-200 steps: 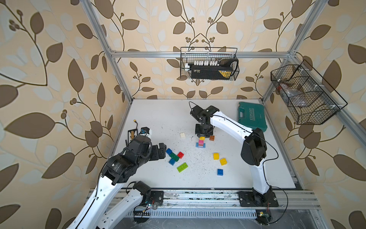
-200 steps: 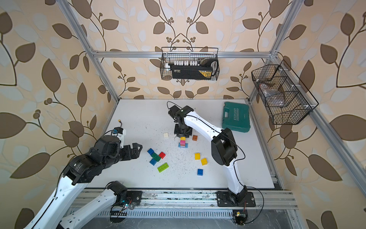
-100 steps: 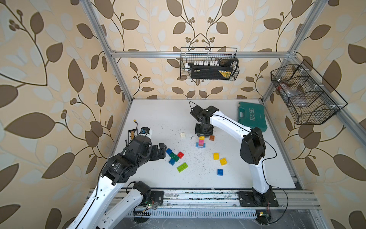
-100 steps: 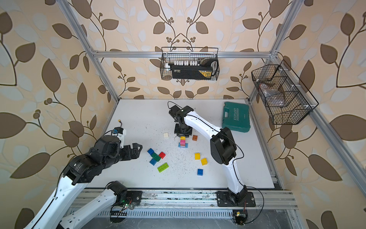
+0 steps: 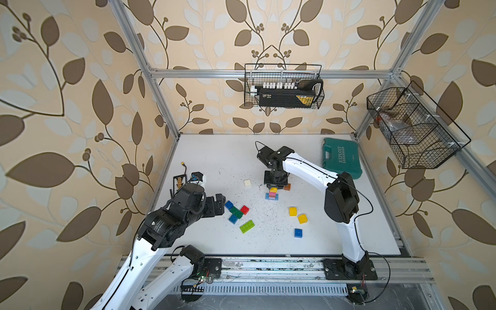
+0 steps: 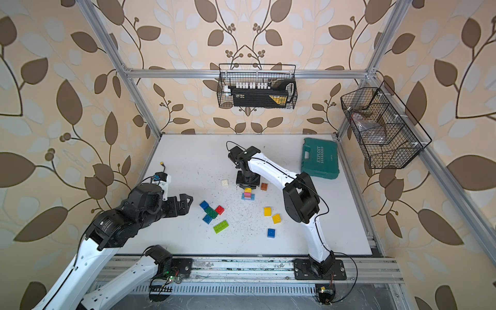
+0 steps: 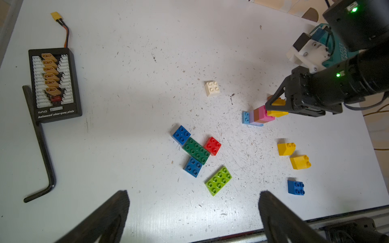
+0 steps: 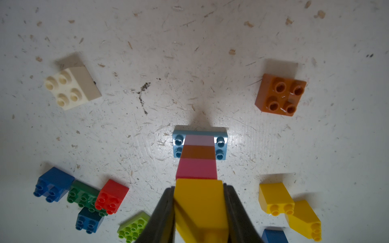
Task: Assemble the number 1 with lego
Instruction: Assemble the lego brick with the lego brick.
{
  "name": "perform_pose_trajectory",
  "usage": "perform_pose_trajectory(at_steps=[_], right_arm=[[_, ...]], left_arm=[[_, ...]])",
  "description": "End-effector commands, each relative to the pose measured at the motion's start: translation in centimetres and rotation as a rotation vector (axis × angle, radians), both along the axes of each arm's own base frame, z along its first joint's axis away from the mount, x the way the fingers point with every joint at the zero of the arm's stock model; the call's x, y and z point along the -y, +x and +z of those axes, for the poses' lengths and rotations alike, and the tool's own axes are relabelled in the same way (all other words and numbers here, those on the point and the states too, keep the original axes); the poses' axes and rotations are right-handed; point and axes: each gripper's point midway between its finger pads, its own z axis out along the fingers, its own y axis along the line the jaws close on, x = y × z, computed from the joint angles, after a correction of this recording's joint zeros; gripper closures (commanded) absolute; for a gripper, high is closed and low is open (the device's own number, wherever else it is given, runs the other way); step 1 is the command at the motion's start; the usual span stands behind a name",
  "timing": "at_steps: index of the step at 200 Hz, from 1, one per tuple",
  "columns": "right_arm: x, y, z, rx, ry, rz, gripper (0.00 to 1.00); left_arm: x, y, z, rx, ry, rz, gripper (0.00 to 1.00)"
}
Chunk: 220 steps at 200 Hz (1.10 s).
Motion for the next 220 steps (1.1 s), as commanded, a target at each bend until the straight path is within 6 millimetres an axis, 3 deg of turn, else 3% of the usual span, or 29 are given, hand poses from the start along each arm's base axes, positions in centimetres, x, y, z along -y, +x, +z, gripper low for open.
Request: perform_pose_trajectory(at_steps=[1,87,149,220], right_arm=[[0.6,-0.5,-2.1,-0.039,-0.035,-0.015,0.87],[0.1,-0.9,-2.6,-0.051,-0.033,-0.010,0.87],[-0.4,-2.5,-2.4,-0.050,-0.034,0.024,0.87],[0.8,-1.0,-3.7,-0.050,-0.084,0.005,0.87]], left_arm=[[0.5,0.2,0.3,0.015,-0.010,-0.024,0.01],[0.5,0.2,0.3,0.014,-0.008,-0.023,0.01],[0.4,0.2,0.4,0.020,-0.011,-0.021,0.01],[0.4,0.1,0.4,0.022,-0.012,-0.019,0.01]])
